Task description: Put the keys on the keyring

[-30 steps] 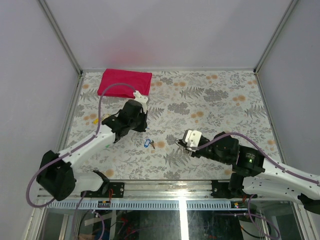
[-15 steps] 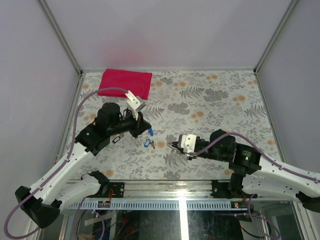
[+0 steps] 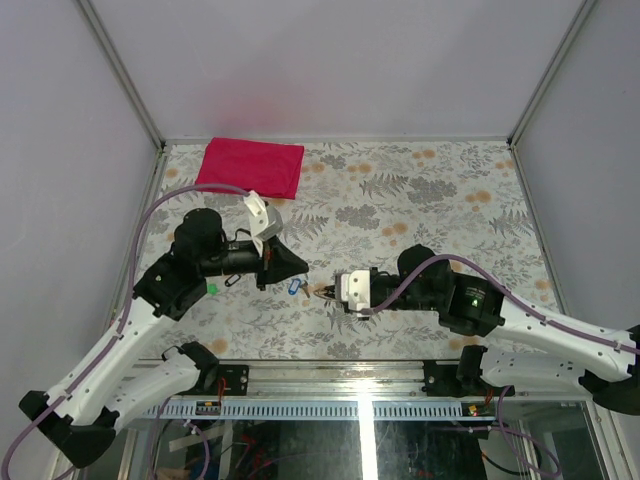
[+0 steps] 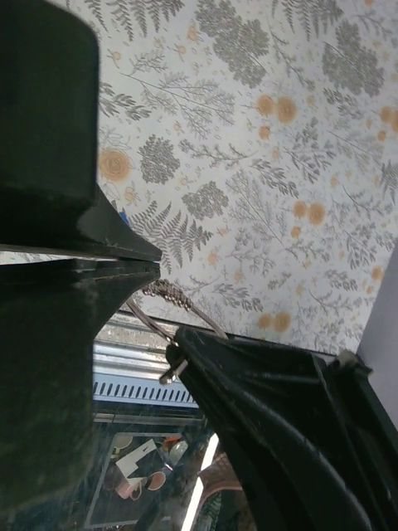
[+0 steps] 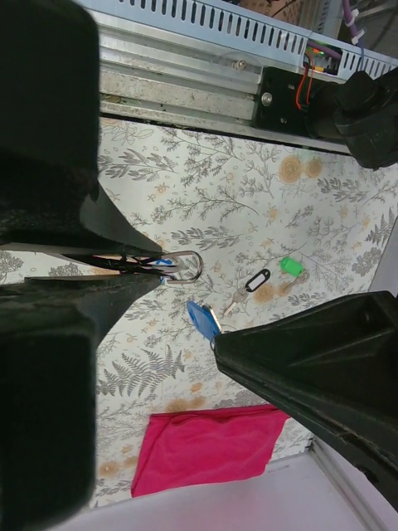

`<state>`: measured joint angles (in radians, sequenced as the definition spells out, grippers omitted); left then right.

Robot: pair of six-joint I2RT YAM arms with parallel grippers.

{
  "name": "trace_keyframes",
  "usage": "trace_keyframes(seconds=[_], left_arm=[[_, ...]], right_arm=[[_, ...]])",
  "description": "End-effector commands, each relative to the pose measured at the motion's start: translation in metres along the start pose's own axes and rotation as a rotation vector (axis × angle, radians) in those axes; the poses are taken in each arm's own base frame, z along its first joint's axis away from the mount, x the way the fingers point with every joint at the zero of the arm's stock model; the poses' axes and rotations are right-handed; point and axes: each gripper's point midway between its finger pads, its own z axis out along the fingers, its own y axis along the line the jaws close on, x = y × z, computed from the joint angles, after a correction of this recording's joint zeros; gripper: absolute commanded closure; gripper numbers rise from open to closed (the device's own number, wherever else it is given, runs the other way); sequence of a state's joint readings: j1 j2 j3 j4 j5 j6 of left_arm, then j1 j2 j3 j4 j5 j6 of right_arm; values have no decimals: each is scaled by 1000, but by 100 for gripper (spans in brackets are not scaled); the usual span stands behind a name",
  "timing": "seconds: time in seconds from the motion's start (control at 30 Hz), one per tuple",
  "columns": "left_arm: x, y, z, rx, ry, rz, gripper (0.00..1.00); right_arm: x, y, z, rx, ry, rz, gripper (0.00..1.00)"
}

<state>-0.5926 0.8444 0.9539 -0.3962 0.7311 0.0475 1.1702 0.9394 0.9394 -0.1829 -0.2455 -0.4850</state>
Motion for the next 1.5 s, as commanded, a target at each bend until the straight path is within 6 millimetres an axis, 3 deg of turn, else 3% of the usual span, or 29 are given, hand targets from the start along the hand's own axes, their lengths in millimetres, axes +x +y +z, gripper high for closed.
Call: trace_keyframes(seconds=[0.0, 0.5, 1.47], left_arm=[[-30, -26, -8, 110, -111, 71, 100], [-36, -62, -16, 310, -159, 95, 100], [-25, -78, -16, 452, -102, 47, 100]], right_arm=[[-37, -7, 1, -20, -104, -73, 100], [-53, -1, 6, -103, -139, -111, 100], [-61, 2, 14, -149, -150, -113, 100]])
